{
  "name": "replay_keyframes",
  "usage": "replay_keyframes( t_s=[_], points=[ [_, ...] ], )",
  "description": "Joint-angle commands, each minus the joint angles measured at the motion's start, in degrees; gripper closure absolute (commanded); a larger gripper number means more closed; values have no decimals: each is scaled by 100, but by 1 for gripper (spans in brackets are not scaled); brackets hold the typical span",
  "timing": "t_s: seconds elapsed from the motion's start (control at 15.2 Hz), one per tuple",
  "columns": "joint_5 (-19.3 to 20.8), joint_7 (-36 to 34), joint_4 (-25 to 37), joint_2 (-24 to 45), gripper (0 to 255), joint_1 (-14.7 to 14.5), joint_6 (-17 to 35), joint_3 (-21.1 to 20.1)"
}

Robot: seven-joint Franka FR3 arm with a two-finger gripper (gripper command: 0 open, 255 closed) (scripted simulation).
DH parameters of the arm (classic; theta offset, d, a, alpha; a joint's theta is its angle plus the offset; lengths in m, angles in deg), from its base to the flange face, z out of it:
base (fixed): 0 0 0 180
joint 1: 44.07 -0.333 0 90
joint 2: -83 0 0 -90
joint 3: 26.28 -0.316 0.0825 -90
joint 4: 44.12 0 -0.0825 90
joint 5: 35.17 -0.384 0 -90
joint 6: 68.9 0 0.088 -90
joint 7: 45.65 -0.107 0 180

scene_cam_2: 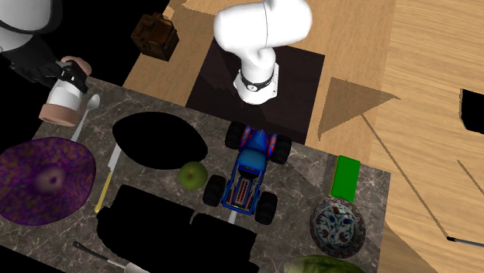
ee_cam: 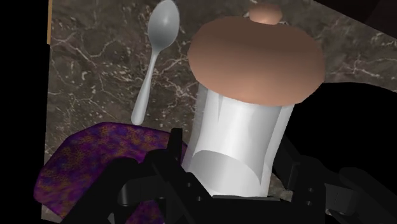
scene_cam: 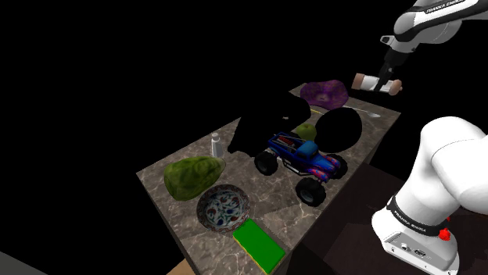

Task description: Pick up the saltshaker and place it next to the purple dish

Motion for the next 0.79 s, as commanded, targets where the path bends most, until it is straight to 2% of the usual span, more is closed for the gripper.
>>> replay_keyframes(
  t_s=[0.0, 0.13, 0.2, 0.73],
  points=[
    [131, 78, -148, -168, 255, 496, -76, -314],
    [317, 174, -342, -406, 255, 1041, -166, -622],
    [382, 206, -400, -491, 255, 1204, -202, -705],
    [456, 255, -735, -332, 255, 821, 426, -79]
  ],
)
